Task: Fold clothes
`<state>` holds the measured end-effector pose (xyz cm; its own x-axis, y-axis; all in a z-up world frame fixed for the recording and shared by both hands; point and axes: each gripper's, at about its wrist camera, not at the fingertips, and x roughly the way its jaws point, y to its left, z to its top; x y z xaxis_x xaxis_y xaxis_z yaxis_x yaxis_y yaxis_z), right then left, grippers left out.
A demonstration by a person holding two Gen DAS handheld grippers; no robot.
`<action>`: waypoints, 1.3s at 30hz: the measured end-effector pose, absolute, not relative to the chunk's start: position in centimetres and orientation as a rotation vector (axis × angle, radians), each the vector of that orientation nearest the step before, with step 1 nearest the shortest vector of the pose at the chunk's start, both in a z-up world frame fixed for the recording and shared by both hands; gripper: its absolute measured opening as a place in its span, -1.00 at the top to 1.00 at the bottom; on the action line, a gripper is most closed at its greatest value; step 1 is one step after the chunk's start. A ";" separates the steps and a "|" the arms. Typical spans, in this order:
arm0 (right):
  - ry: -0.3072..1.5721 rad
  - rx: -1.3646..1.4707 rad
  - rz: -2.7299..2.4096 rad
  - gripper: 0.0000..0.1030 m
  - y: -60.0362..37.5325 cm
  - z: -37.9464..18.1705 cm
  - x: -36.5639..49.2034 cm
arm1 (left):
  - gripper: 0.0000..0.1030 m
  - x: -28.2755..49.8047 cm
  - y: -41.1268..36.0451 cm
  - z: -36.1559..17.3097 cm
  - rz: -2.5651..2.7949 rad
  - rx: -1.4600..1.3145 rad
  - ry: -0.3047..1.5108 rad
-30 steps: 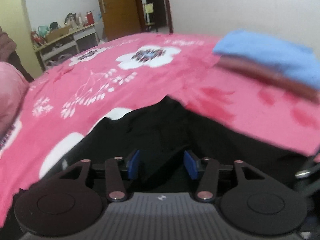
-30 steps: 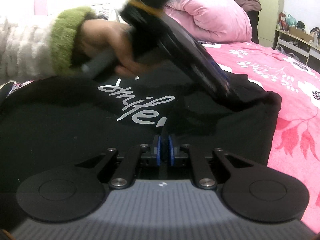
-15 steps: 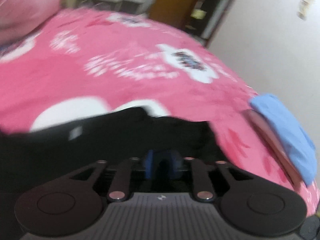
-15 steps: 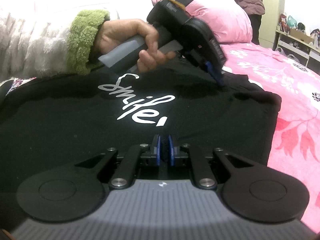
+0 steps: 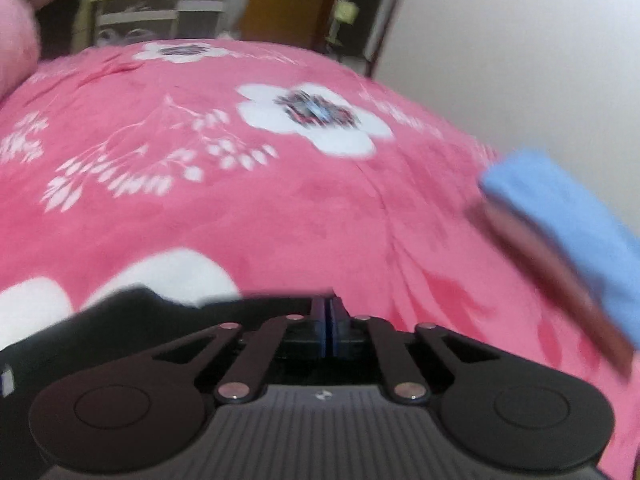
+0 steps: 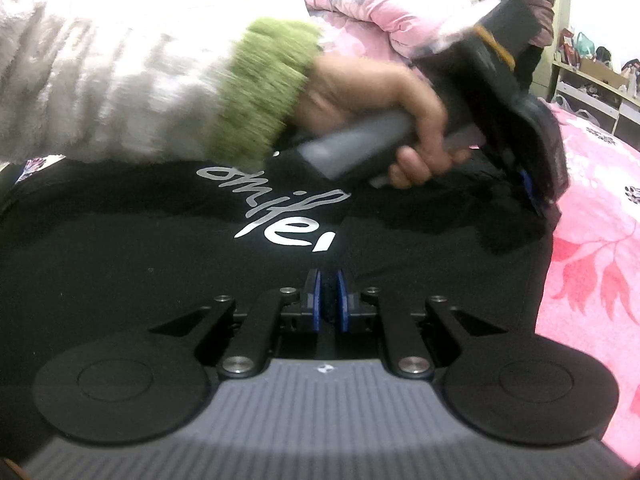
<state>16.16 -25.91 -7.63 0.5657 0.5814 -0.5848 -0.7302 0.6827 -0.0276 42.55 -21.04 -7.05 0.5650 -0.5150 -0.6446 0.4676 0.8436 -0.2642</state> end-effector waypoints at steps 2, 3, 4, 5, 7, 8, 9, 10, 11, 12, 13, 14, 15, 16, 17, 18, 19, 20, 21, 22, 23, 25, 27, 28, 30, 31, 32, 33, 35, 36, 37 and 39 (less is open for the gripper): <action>0.578 -0.279 0.784 0.82 -25.9 -7.6 16.2 | 0.76 43.5 -19.8 -7.0 -0.539 -0.132 0.760; 0.579 -0.278 0.784 0.82 -25.9 -7.7 16.2 | 0.76 43.9 -19.1 -6.8 -0.526 -0.172 0.758; 0.579 -0.278 0.785 0.82 -25.9 -7.7 16.2 | 0.76 43.9 -18.3 -6.4 -0.525 -0.201 0.757; 0.579 -0.278 0.785 0.82 -25.9 -7.7 16.2 | 0.75 43.8 -17.7 -6.0 -0.530 -0.214 0.752; 0.578 -0.280 0.784 0.82 -25.9 -7.6 16.1 | 0.70 43.3 -16.8 -5.2 -0.548 -0.229 0.743; 0.578 -0.282 0.783 0.82 -25.8 -7.6 16.1 | 0.67 42.9 -16.6 -4.8 -0.569 -0.220 0.740; 0.577 -0.283 0.782 0.82 -25.8 -7.7 16.1 | 0.66 42.6 -16.7 -4.6 -0.591 -0.210 0.747; 0.578 -0.284 0.782 0.82 -25.8 -7.7 16.1 | 0.63 42.5 -17.0 -4.5 -0.615 -0.198 0.764; 0.578 -0.285 0.782 0.82 -25.8 -7.7 16.1 | 0.48 42.4 -17.3 -4.4 -0.639 -0.186 0.780; 0.578 -0.287 0.781 0.82 -25.8 -7.7 16.1 | 0.37 42.3 -17.8 -4.2 -0.657 -0.170 0.796; 0.578 -0.288 0.781 0.82 -25.8 -7.7 16.1 | 0.14 42.3 -18.5 -4.1 -0.663 -0.150 0.806; 0.578 -0.288 0.781 0.82 -25.7 -7.7 16.1 | -0.01 42.2 -19.4 -4.1 -0.660 -0.124 0.814; 0.579 -0.286 0.782 0.82 -25.8 -7.7 16.1 | -0.03 42.2 -20.6 -4.1 -0.648 -0.079 0.827; 0.579 -0.284 0.783 0.82 -25.8 -7.7 16.1 | -0.04 42.1 -21.9 -4.1 -0.632 -0.024 0.844; 0.579 -0.282 0.783 0.81 -25.8 -7.7 16.1 | -0.07 42.1 -23.2 -4.2 -0.621 0.036 0.862; 0.579 -0.280 0.784 0.81 -25.8 -7.8 16.2 | -0.08 41.9 -24.6 -4.3 -0.614 0.106 0.878; 0.579 -0.278 0.785 0.81 -25.8 -7.8 16.2 | -0.08 41.7 -25.9 -4.6 -0.601 0.173 0.885; 0.579 -0.279 0.785 0.81 -25.8 -7.7 16.2 | -0.07 41.4 -26.8 -4.9 -0.575 0.226 0.886; 0.578 -0.282 0.784 0.81 -25.7 -7.7 16.2 | -0.05 41.2 -27.5 -5.2 -0.542 0.274 0.886; 0.576 -0.285 0.784 0.81 -25.7 -7.7 16.1 | 0.10 41.0 -28.1 -5.5 -0.511 0.313 0.882; 0.575 -0.288 0.783 0.81 -25.7 -7.7 16.1 | 0.22 40.8 -28.3 -5.7 -0.492 0.330 0.875; 0.575 -0.289 0.783 0.81 -25.7 -7.7 16.1 | 0.45 40.7 -28.3 -5.8 -0.473 0.331 0.864; 0.574 -0.289 0.782 0.81 -25.6 -7.7 16.0 | 0.73 41.0 -27.8 -5.7 -0.464 0.287 0.859; 0.573 -0.292 0.781 0.81 -25.6 -7.7 16.0 | 0.82 41.1 -27.5 -5.6 -0.460 0.261 0.855; 0.572 -0.294 0.781 0.81 -25.6 -7.7 16.0 | 0.86 41.4 -26.8 -5.4 -0.460 0.189 0.843; 0.571 -0.295 0.781 0.81 -25.6 -7.7 15.9 | 0.86 41.6 -26.1 -5.3 -0.471 0.124 0.832; 0.571 -0.295 0.781 0.81 -25.7 -7.7 15.9 | 0.87 41.8 -25.6 -5.3 -0.476 0.070 0.821; 0.571 -0.294 0.781 0.81 -25.7 -7.7 15.9 | 0.87 42.0 -25.1 -5.3 -0.476 0.024 0.813; 0.571 -0.294 0.781 0.81 -25.7 -7.7 15.9 | 0.82 42.3 -24.2 -5.4 -0.487 -0.052 0.796; 0.572 -0.292 0.782 0.81 -25.7 -7.7 15.9 | 0.79 42.5 -23.7 -5.5 -0.482 -0.091 0.784; 0.572 -0.291 0.782 0.81 -25.8 -7.7 15.9 | 0.64 42.5 -23.2 -5.4 -0.471 -0.128 0.768; 0.574 -0.285 0.783 0.81 -25.8 -7.7 16.0 | 0.36 42.5 -21.9 -5.0 -0.465 -0.196 0.734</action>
<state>15.98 -25.80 -7.73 0.5673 0.5812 -0.5834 -0.7315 0.6811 -0.0328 42.52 -21.89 -4.99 0.6468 -0.4734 -0.5980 0.3386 0.8808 -0.3310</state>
